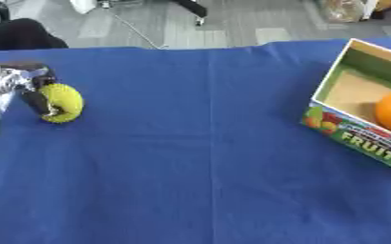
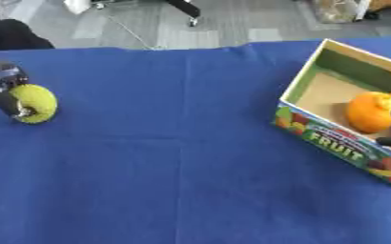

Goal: Pick up the objects with one hand, pass them to the other hand, and then place them into the box on the other side of the table.

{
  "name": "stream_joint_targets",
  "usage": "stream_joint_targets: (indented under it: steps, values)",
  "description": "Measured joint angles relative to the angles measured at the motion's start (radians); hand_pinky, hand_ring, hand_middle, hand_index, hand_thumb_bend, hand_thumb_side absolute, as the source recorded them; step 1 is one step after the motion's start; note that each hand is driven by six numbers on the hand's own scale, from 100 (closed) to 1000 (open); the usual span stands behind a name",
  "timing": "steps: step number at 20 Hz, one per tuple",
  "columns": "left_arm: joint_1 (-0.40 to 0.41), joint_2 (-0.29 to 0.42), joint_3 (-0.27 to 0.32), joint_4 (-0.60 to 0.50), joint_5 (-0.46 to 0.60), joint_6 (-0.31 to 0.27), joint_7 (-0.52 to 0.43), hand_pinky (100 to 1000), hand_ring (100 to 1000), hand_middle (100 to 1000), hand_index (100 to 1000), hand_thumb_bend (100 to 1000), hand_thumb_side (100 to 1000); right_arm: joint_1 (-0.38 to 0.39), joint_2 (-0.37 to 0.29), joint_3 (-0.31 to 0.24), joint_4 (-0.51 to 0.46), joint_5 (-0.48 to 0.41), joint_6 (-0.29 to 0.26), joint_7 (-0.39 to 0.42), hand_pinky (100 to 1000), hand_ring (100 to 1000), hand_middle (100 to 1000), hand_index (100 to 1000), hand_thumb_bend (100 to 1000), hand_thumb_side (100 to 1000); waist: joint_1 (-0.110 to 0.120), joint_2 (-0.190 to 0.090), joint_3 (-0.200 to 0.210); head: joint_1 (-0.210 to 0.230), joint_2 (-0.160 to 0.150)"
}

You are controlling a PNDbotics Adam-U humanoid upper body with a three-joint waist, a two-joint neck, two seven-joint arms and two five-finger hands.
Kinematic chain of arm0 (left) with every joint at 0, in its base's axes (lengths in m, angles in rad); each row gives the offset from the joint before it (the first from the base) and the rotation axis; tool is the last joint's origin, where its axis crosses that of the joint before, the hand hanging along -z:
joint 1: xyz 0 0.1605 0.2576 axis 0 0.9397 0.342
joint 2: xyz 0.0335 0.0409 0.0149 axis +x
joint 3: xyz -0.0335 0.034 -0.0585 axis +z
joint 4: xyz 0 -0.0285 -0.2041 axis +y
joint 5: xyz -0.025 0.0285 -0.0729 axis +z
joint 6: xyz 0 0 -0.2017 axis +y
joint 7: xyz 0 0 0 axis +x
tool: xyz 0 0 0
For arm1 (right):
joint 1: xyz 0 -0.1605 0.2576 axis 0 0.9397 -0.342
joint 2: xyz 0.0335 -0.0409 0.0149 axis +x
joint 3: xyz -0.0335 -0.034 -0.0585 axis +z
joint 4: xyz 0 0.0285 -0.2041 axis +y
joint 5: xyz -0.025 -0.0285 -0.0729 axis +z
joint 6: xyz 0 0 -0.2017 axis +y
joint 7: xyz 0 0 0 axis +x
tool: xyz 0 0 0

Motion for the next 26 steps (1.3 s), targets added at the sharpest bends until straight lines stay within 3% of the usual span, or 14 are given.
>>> stream_joint_targets:
  steps: [4, 8, 14, 21, 26]
  values:
    - [0.010, 0.029, -0.003, -0.080, 0.075, 0.013, 0.016, 589, 556, 479, 492, 275, 100, 0.006, -0.001, -0.001, 0.000, -0.001, -0.002, -0.001, 719, 1000, 971, 974, 100, 585, 0.000, 0.000, 0.003, -0.010, 0.002]
    - [0.036, 0.065, 0.003, -0.187, 0.213, 0.047, 0.053, 553, 523, 458, 480, 101, 100, 0.014, -0.011, -0.007, 0.000, -0.006, -0.010, -0.002, 720, 1000, 971, 975, 100, 572, 0.000, -0.001, 0.007, -0.021, 0.009]
    - [0.083, 0.090, 0.016, -0.317, 0.525, 0.122, 0.158, 539, 502, 441, 463, 100, 100, 0.019, -0.035, -0.020, 0.000, -0.020, -0.031, -0.001, 721, 1000, 970, 974, 100, 554, 0.000, -0.001, 0.008, -0.034, 0.010]
    - [0.186, 0.089, 0.014, -0.547, 0.812, 0.224, 0.400, 512, 481, 429, 451, 100, 126, 0.022, -0.077, -0.038, 0.000, -0.044, -0.057, 0.000, 723, 1000, 969, 974, 100, 530, -0.001, -0.001, 0.008, -0.047, 0.017]
    - [0.273, -0.018, 0.020, -0.715, 0.902, 0.282, 0.612, 490, 469, 418, 442, 100, 244, 0.017, -0.116, -0.057, 0.000, -0.068, -0.069, -0.003, 728, 1000, 967, 974, 100, 499, -0.010, -0.003, 0.009, -0.051, 0.008]
